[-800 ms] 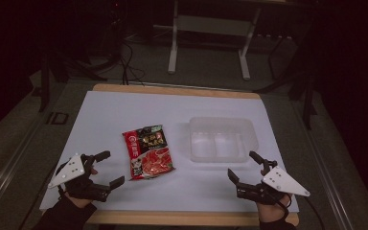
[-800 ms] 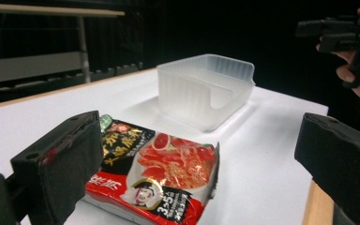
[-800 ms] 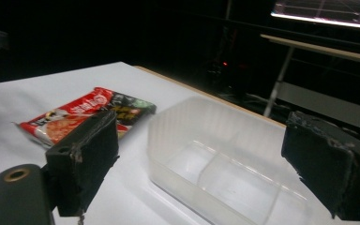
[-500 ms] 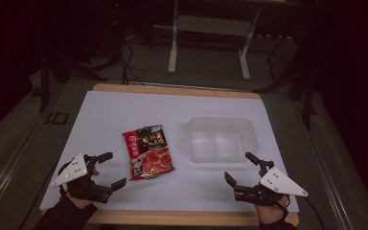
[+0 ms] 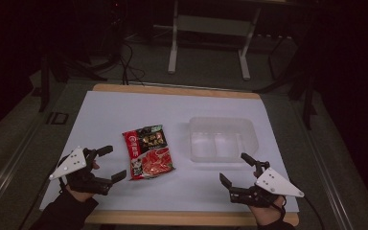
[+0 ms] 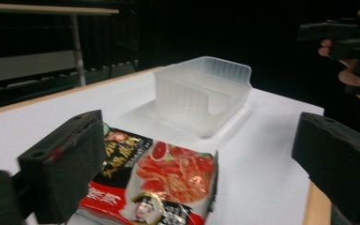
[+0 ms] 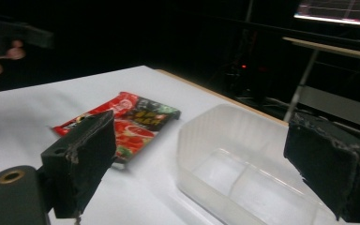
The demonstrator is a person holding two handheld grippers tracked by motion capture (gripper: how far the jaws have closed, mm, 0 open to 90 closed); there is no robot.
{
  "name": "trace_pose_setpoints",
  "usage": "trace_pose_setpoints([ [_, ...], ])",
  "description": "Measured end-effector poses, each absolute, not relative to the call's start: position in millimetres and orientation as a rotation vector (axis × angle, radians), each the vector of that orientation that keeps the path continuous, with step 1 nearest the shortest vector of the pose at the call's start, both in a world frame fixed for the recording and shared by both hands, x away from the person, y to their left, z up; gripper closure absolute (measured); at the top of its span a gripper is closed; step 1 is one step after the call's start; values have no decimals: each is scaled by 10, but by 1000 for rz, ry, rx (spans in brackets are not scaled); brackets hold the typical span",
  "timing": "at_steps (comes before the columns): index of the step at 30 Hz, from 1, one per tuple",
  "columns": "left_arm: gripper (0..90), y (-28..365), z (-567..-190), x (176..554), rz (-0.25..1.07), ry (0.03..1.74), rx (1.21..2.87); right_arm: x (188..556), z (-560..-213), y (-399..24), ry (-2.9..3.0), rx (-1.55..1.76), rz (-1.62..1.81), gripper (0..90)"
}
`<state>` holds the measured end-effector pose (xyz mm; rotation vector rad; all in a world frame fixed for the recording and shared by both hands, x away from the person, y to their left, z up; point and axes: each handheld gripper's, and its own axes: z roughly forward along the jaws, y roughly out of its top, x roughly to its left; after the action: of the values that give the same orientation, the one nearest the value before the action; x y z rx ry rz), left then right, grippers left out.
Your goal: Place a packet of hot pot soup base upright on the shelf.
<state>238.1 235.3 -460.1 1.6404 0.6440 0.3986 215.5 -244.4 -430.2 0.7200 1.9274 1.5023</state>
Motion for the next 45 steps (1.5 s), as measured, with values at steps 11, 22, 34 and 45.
trace_pose_setpoints([
  [11, 179, 2432, -4630, 2743, 408, 732, 1678, 2108, -4275, -2406, 1929, 701, 1508, 127],
  [22, 300, 2335, -4813, 3202, 455, 773, 1752, 2092, -4280, -2381, 1943, 686, 1517, 128],
  [34, 400, 2387, -5034, 3609, 413, 860, 1778, 2071, -4278, -2366, 1956, 671, 1535, 136],
  [45, 485, 2505, -5204, 3977, 408, 901, 1872, 2088, -4295, -2359, 1984, 678, 1537, 142],
])
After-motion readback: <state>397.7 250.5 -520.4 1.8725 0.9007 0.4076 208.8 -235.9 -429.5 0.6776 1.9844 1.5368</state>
